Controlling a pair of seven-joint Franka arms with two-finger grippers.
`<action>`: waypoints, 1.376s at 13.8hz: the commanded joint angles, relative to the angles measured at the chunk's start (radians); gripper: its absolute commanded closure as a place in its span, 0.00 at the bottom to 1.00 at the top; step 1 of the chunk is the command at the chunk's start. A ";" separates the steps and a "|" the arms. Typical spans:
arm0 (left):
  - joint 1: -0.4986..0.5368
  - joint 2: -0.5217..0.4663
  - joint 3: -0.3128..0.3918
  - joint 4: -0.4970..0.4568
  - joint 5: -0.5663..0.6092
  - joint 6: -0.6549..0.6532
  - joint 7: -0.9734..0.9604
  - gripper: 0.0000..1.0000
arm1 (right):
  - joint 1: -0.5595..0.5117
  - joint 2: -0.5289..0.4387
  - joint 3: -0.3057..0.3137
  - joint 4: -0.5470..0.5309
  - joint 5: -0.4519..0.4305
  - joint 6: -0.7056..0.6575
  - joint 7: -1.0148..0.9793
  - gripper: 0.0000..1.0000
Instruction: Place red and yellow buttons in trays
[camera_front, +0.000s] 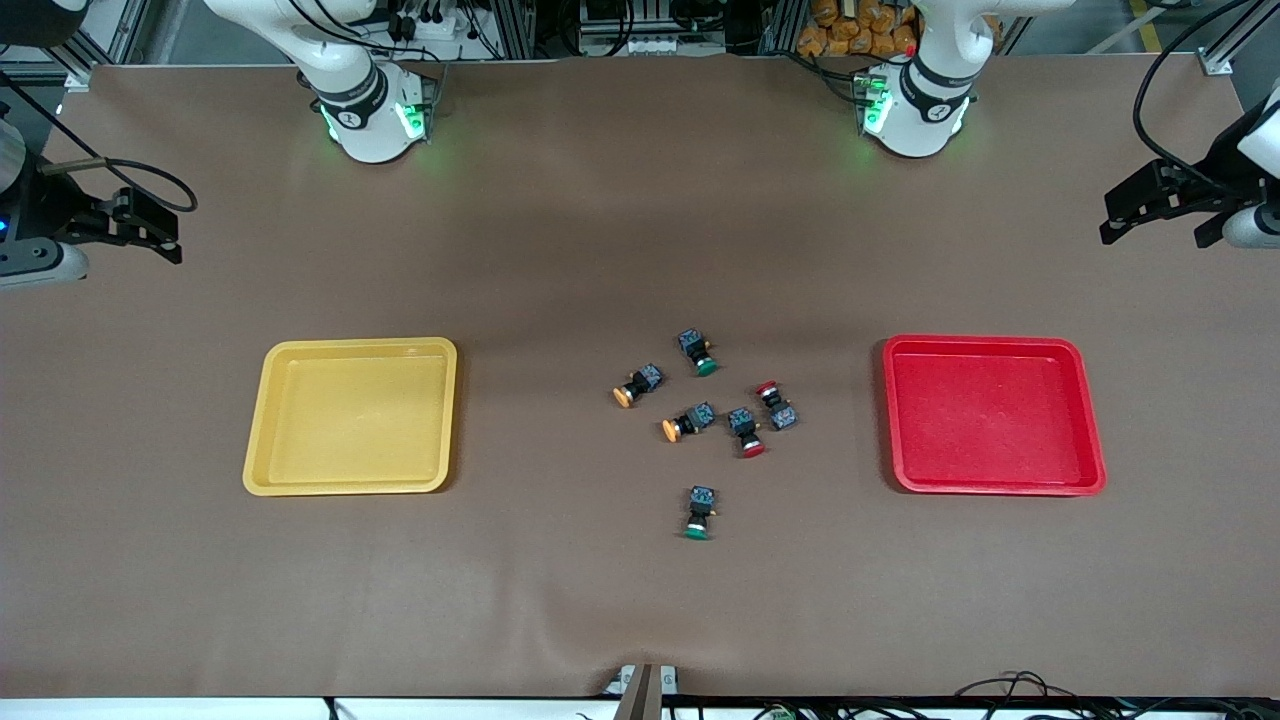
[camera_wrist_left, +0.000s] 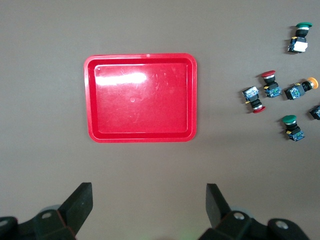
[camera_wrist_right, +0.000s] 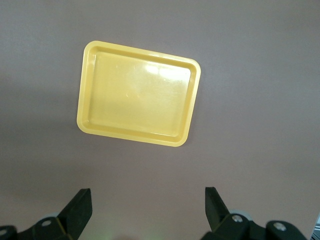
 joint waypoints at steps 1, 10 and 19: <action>0.003 0.003 -0.007 0.019 -0.003 -0.019 -0.015 0.00 | 0.003 -0.031 -0.010 -0.031 0.016 0.014 -0.012 0.00; -0.009 0.127 -0.007 0.051 0.010 -0.043 -0.005 0.00 | 0.011 -0.015 -0.009 -0.026 0.047 0.010 0.013 0.00; -0.074 0.369 -0.008 0.146 0.013 0.018 -0.200 0.00 | 0.098 0.203 -0.001 0.018 0.086 0.153 0.271 0.00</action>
